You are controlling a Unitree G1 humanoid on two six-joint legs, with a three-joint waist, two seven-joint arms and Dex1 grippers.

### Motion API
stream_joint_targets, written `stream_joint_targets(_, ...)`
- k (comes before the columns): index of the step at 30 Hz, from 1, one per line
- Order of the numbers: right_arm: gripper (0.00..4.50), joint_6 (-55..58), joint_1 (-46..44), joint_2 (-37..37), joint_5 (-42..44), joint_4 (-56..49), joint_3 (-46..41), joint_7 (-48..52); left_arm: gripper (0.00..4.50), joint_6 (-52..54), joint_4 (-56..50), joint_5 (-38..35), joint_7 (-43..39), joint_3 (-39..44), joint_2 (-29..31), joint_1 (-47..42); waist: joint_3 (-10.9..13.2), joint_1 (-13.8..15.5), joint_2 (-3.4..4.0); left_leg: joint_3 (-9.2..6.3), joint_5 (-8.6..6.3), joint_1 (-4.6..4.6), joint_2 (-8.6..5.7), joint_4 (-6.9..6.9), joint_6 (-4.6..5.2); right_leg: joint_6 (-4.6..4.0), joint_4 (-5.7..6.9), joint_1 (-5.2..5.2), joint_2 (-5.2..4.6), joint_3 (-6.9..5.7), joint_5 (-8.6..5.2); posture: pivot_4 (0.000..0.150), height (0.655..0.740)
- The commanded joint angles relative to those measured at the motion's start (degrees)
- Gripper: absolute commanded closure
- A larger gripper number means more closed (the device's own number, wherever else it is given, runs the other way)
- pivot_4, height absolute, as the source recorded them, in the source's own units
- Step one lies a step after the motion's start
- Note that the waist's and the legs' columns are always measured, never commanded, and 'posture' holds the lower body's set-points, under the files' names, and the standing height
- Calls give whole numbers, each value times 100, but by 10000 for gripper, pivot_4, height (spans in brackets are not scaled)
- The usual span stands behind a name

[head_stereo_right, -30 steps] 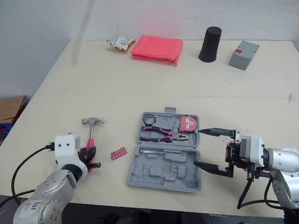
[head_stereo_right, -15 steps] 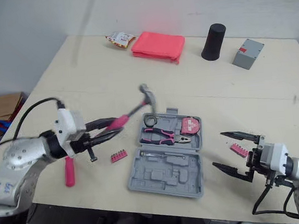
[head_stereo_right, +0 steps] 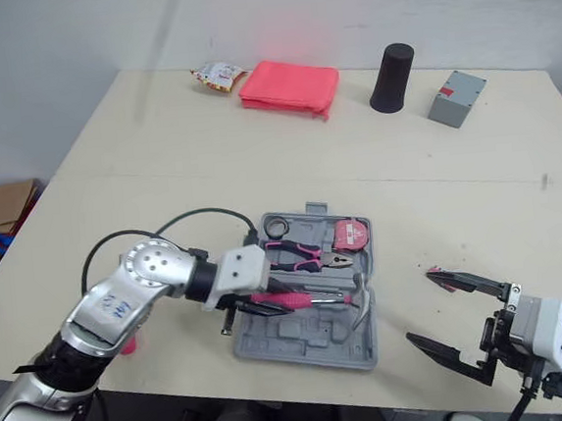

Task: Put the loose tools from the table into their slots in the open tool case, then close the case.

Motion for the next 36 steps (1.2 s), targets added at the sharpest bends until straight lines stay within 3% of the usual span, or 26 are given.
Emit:
stream_joint_targets(1,0,341,113,-38,212,-488,-121,-206,39566,190,-20,362,150,-202,-97,-199,0,2,-1,-2,2,0,1,2,-2,0,5,-1,2,0,0,1500,7400)
stream_joint_targets(20,0,739,-157,33,66,-710,0,-450,39566,582,-41,784,10,-553,-302,-543,0,3,0,-10,5,0,6,23,-4,-7,35,-1,5,-4,-2,1500,7400)
stream_joint_targets(21,0,739,-171,33,59,-699,8,-446,29195,485,-34,751,39,-486,-368,-550,0,4,0,-11,5,0,6,26,-4,-7,37,-1,4,-4,-2,1500,7400)
stream_joint_targets(24,0,741,-199,31,38,-674,21,-432,16792,313,-42,451,-19,-205,-552,-526,0,5,0,-11,4,-1,6,30,-2,-7,41,-1,3,-4,-2,1500,7400)
stream_joint_targets(29,0,682,-251,44,-29,-550,45,-363,16792,-549,144,88,-434,294,-431,-332,0,-16,0,-11,4,-3,9,34,-4,-7,48,-4,6,-4,-2,1500,7400)
stream_joint_targets(32,0,559,-284,81,-93,-343,47,-252,16792,-1005,413,-247,-310,719,-754,-73,0,-4,0,-11,7,5,10,35,-8,-11,57,-3,11,-4,-4,1500,7400)
stream_joint_targets(36,0,367,-364,168,-211,-62,74,-121,29285,-948,767,-910,-222,1231,-1274,350,0,-2,0,-12,5,2,8,45,-2,-10,61,-1,4,-4,-3,1500,7400)
